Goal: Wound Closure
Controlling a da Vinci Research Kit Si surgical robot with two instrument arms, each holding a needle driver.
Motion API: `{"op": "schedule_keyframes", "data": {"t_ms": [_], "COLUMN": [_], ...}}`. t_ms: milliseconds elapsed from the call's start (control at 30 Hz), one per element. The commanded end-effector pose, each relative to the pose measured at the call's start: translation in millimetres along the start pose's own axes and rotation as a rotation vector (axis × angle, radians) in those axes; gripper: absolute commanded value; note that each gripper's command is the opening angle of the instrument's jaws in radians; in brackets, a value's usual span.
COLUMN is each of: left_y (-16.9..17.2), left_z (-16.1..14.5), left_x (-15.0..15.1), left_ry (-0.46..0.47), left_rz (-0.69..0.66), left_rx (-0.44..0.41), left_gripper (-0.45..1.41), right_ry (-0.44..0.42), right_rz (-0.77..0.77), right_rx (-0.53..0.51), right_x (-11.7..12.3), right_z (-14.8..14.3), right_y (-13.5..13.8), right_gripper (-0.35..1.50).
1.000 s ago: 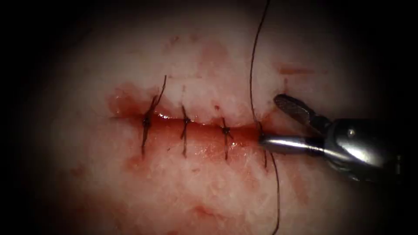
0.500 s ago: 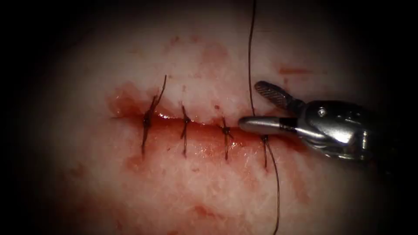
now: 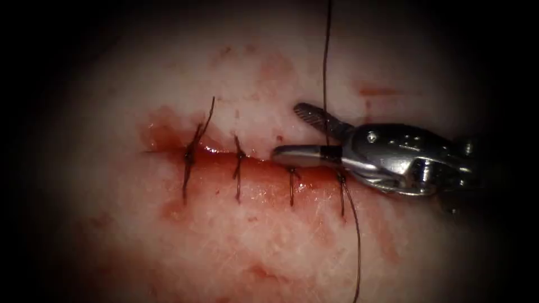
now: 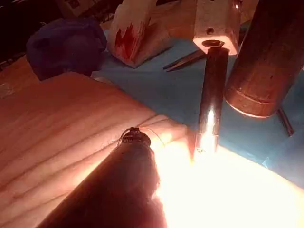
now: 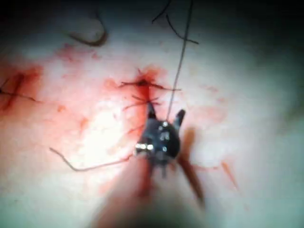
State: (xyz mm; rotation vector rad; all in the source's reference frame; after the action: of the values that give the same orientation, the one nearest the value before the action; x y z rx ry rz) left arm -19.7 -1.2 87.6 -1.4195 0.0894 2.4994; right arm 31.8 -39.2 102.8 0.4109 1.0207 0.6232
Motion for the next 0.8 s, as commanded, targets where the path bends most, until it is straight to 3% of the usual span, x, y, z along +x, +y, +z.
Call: {"op": "schedule_keyframes", "data": {"t_ms": [33,200,367,567,633,667,700,800], "left_y": [-0.1,0.3,0.3,0.4,0.5,0.5,0.6,0.7], "left_z": [0.6,0.4,0.4,0.5,0.5,0.4,0.4,0.4], "left_x": [0.4,1.1,1.1,1.3,1.4,1.4,1.4,1.6], "left_ry": [0.003,0.007,0.009,0.009,0.01,0.01,0.01,0.011], "left_rz": [0.008,0.008,0.008,0.009,0.009,0.009,0.009,0.015], "left_rx": [0.002,-0.001,-0.001,-0.001,-0.002,-0.002,-0.002,-0.002], "left_gripper": [-0.45,-0.45,-0.45,-0.45,-0.45,-0.45,-0.45,-0.45], "right_ry": [-0.003,-0.007,-0.006,-0.006,-0.006,-0.008,-0.01,-0.012], "right_rz": [-0.006,-0.022,-0.023,-0.024,-0.024,-0.026,-0.029,-0.041], "right_rx": [0.006,0.04,0.03,0.032,0.03,0.049,0.063,0.079], "right_x": [-0.2,-0.1,-0.2,-0.3,-0.3,-0.3,-0.4,-0.5], "right_z": [1.4,1.8,1.6,1.4,1.3,1.2,1.1,0.6], "right_y": [-0.2,-0.4,-0.4,-0.3,-0.3,-0.3,-0.3,-0.2], "right_gripper": [1.38,1.25,1.25,1.03,0.81,0.12,-0.35,-0.35]}}
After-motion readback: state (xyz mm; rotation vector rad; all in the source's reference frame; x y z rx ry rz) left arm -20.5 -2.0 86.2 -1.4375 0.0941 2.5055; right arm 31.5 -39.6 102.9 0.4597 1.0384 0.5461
